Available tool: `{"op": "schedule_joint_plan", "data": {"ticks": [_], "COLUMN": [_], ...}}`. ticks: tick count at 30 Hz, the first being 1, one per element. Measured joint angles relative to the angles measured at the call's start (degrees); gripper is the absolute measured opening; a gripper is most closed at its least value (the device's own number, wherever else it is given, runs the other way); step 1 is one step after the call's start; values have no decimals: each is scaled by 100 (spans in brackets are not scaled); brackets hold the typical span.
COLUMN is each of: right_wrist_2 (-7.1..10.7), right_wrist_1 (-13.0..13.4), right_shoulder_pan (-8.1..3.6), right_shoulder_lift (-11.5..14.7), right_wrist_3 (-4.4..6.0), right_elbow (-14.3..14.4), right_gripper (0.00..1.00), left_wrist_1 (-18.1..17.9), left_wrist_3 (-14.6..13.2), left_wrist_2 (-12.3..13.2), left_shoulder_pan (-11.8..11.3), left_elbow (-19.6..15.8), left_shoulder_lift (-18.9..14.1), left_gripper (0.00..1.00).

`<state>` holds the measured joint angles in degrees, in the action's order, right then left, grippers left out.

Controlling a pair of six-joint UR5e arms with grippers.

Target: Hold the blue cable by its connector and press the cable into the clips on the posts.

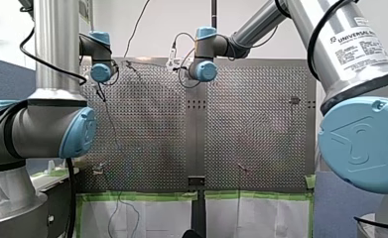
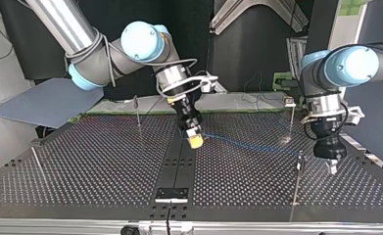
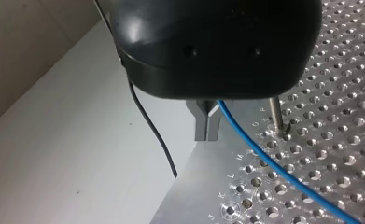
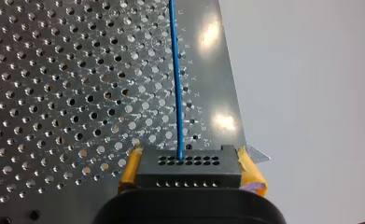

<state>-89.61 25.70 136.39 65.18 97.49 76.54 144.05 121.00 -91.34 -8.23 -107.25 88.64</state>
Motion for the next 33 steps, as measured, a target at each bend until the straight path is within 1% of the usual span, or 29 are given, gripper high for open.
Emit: {"op": "schedule_joint_plan", "data": {"ticks": [11, 18, 23, 29, 33], "right_wrist_2": [3, 11, 28, 56, 143], "right_wrist_1": [14, 28, 24, 15, 8], "right_shoulder_pan": [-97, -156, -212, -265, -291], "right_shoulder_lift": [-8, -15, -20, -26, -32], "right_wrist_3": [2, 3, 12, 68, 89], "right_elbow": [-2, -10, -108, -266, -384], "right_gripper": [0, 0, 0, 0, 0], "left_wrist_1": [40, 44, 61, 111, 118], "left_wrist_3": [0, 19, 81, 152, 153], "left_wrist_2": [121, 152, 151, 153, 147], "left_shoulder_pan": [-8, -10, -17, -34, -40], "left_elbow": [206, 319, 469, 627, 670], "left_shoulder_lift": [39, 85, 148, 305, 340], "left_gripper": [0, 0, 0, 0, 0]}}
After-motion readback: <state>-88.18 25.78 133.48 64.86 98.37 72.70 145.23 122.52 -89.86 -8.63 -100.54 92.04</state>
